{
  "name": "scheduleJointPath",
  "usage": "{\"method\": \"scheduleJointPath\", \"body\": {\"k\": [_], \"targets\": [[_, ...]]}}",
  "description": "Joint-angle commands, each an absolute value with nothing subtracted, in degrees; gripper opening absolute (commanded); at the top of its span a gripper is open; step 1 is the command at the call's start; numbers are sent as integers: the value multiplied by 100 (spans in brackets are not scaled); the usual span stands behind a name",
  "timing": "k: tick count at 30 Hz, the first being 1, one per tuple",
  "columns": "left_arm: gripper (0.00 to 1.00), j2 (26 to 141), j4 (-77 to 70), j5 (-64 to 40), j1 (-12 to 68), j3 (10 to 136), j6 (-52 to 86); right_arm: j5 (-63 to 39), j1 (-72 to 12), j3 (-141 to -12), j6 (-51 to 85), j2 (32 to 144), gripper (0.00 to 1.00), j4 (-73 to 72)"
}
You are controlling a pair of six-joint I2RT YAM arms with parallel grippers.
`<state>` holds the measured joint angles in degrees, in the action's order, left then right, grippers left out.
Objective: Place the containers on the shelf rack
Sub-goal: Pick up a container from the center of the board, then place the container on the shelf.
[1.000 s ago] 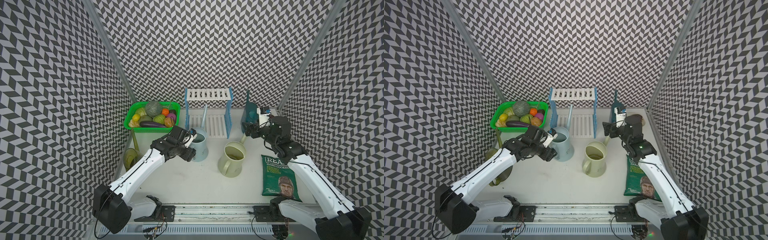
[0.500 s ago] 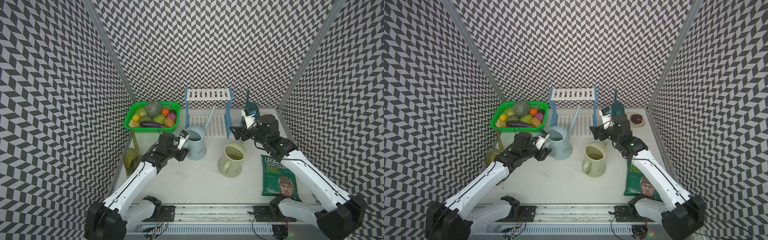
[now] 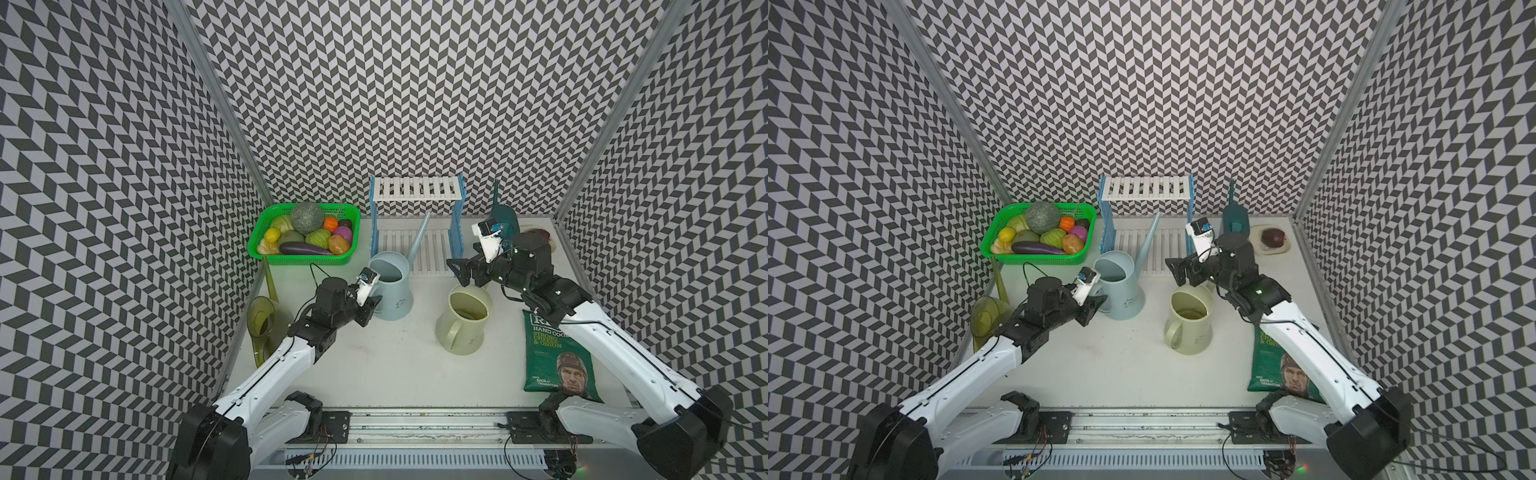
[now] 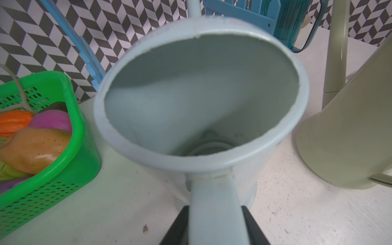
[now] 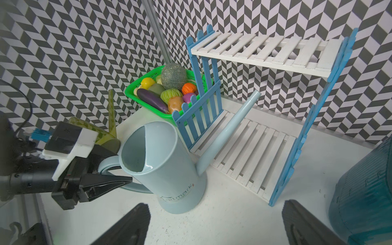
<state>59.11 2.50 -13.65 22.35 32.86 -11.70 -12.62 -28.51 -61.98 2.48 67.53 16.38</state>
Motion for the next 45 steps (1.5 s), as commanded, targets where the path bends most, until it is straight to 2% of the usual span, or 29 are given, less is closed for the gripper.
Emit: {"method": "scheduleJointPath", "body": {"k": [1, 4, 7, 16, 25, 45], "targets": [[28, 5773, -304, -1491, 2204, 3234, -1113, -1432, -2915, -6101, 367, 6726, 100, 1283], [13, 5700, -72, -1500, 2201, 3359, -1150, -1356, -2918, -6091, 408, 6653, 100, 1266], [8, 5610, 297, -1532, 2202, 3541, -1143, -1281, -2918, -6127, 430, 6582, 100, 1265], [5, 5674, 993, -1596, 2211, 4290, -448, -1199, -2927, -6292, 444, 6476, 100, 1345], [2, 6218, 1217, -754, 2680, 4950, 635, -1322, -2931, -6414, 663, 6350, 100, 1309], [0, 7423, 702, 219, 3057, 5787, 1130, -1307, -2936, -6500, 746, 6206, 100, 1354]]}}
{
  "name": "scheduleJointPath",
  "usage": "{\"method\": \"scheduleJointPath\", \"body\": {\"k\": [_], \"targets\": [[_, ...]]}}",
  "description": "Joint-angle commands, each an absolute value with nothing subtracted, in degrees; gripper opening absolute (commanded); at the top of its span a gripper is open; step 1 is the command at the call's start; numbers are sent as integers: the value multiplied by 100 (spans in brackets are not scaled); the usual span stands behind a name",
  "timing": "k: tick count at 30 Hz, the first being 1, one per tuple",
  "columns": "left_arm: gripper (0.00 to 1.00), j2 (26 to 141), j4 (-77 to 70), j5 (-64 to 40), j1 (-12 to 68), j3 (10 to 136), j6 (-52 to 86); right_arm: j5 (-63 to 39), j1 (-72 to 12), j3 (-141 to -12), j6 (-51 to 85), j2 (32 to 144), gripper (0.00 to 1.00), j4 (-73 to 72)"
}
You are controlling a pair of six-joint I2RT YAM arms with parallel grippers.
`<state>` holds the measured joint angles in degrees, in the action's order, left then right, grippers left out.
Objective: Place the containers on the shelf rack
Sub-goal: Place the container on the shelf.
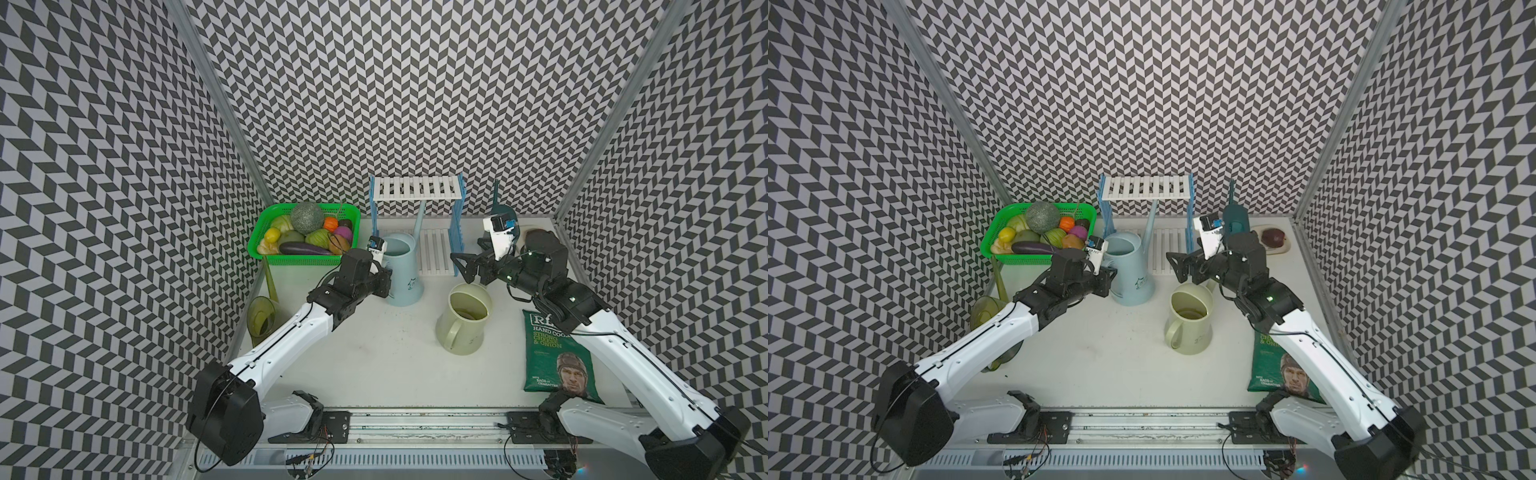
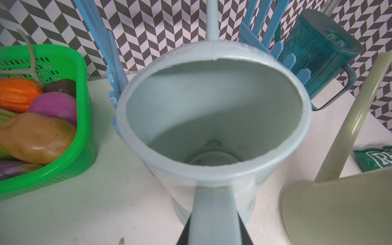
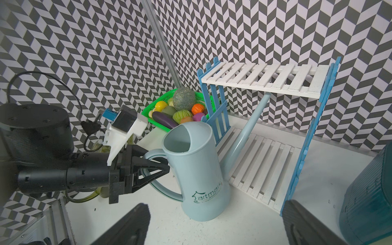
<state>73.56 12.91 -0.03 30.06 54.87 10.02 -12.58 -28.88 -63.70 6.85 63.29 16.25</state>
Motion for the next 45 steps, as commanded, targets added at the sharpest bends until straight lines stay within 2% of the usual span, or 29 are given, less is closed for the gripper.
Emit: {"method": "scheduleJointPath", "body": {"k": [1, 23, 40, 45], "targets": [[0, 7488, 643, 305, 3071, 5824, 1166, -1324, -2936, -6508, 755, 6194, 100, 1354], [0, 8877, -118, 2021, 3258, 6583, 1456, -1110, -2942, -6522, 836, 5840, 100, 1553], [0, 9808, -443, 2548, 3353, 6890, 1624, -862, -2937, -6400, 807, 5688, 100, 1661], [3, 9960, -436, 2561, 3357, 6932, 1592, -809, -2936, -6364, 800, 5686, 100, 1657]]}}
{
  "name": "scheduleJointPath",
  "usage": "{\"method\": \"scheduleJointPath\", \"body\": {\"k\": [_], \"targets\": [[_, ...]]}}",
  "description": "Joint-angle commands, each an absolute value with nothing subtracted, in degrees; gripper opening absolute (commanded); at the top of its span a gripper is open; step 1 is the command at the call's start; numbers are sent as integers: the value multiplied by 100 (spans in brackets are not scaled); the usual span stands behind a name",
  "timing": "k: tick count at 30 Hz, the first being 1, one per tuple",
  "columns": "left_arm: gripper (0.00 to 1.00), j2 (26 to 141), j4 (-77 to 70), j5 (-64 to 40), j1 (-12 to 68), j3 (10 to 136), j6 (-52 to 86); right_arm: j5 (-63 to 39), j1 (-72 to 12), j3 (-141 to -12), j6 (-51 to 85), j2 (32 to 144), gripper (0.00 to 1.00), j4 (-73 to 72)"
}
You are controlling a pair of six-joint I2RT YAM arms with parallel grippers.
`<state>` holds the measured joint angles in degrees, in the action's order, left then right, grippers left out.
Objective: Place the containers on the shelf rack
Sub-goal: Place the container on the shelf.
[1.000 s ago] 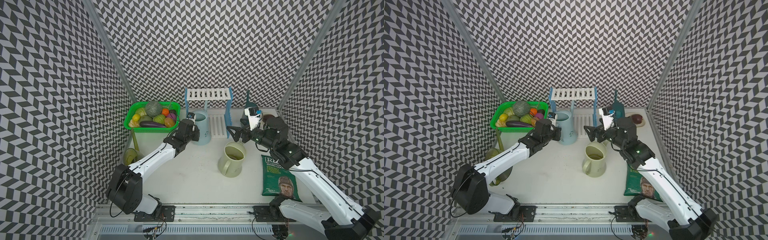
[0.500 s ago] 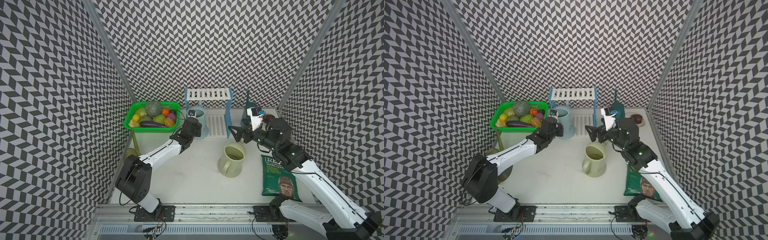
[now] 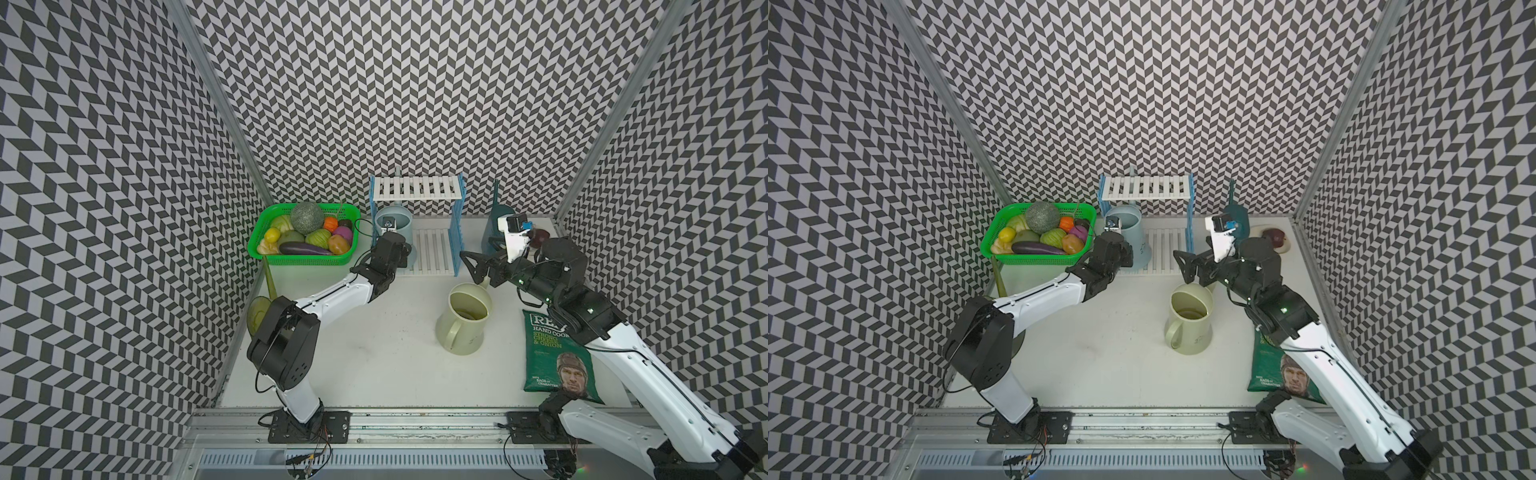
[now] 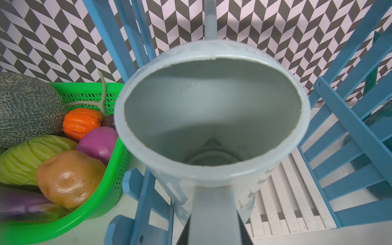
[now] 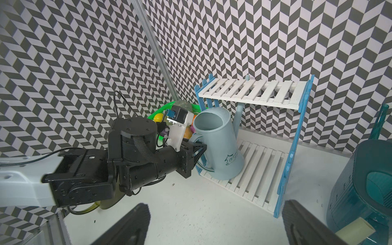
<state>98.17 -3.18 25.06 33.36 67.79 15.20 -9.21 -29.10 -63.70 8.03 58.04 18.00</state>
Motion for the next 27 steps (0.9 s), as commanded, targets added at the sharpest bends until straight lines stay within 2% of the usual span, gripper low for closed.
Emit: {"method": "scheduleJointPath", "body": {"k": [1, 12, 18, 27], "targets": [[5, 9980, -427, 2568, 3353, 6942, 1599, -804, -2936, -6363, 794, 5692, 100, 1661], [27, 10011, -237, 2440, 3355, 7033, 1653, -775, -2940, -6329, 782, 5671, 100, 1656], [35, 10022, -76, 2464, 3355, 7108, 1665, -765, -2936, -6276, 771, 5610, 100, 1631], [38, 9869, 48, 2404, 3353, 7121, 1706, -739, -2936, -6275, 771, 5581, 100, 1647]]}}
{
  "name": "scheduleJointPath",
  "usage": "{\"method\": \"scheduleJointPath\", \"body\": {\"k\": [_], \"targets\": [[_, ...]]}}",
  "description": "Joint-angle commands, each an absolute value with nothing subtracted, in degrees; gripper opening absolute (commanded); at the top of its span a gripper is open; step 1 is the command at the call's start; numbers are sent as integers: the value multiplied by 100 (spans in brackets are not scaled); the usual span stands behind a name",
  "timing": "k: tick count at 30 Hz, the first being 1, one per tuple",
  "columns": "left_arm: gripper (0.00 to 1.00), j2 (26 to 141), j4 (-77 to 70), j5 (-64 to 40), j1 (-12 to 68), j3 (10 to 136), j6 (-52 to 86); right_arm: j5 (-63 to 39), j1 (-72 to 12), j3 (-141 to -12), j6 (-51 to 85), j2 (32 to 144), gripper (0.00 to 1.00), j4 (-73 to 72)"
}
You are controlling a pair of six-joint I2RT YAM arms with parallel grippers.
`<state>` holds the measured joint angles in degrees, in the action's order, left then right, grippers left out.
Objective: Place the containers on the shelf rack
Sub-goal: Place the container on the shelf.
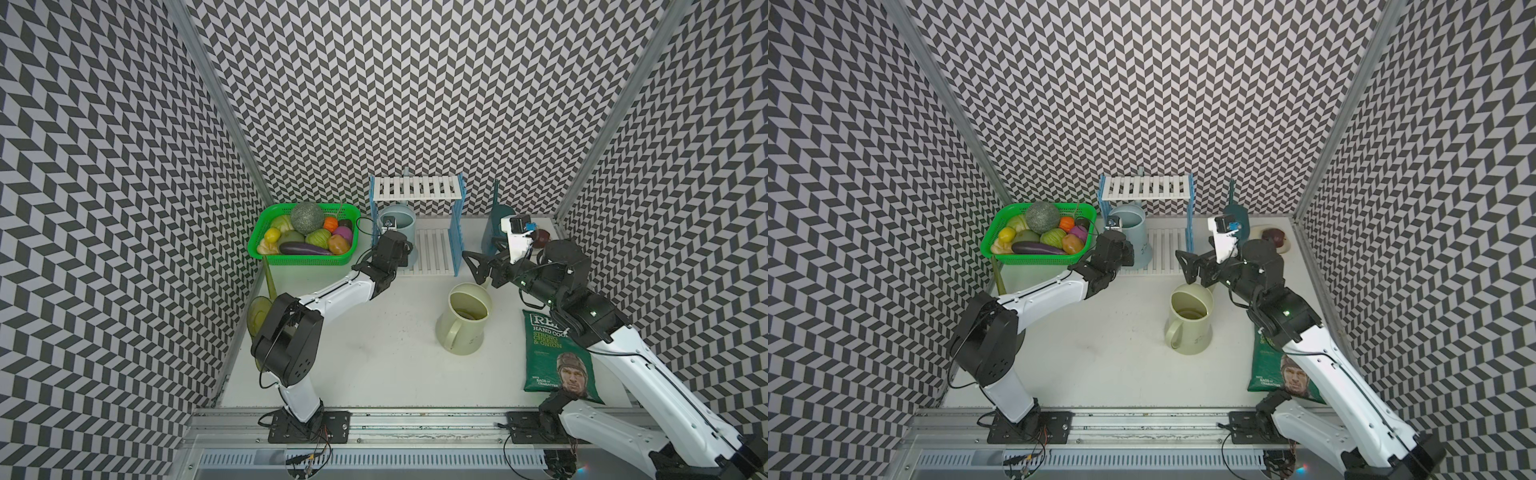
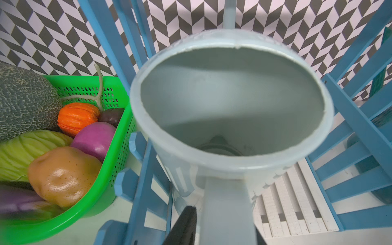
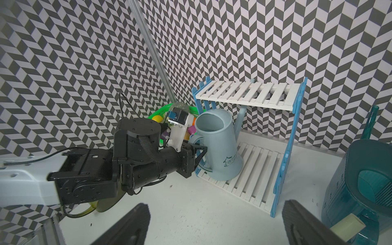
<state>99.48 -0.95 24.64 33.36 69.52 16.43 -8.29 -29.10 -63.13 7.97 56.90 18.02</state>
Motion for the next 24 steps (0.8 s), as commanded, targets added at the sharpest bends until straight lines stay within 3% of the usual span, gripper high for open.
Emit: {"method": "scheduleJointPath", "body": {"k": [1, 8, 24], "targets": [[39, 9829, 85, 2360, 3351, 7112, 1724, -734, -2936, -6275, 771, 5574, 100, 1656], [46, 9608, 237, 2220, 3357, 7080, 1674, -632, -2936, -6275, 758, 5546, 100, 1695], [75, 8480, 675, 1744, 3357, 6668, 500, 97, -2898, -6358, 922, 5689, 100, 1754]]}}
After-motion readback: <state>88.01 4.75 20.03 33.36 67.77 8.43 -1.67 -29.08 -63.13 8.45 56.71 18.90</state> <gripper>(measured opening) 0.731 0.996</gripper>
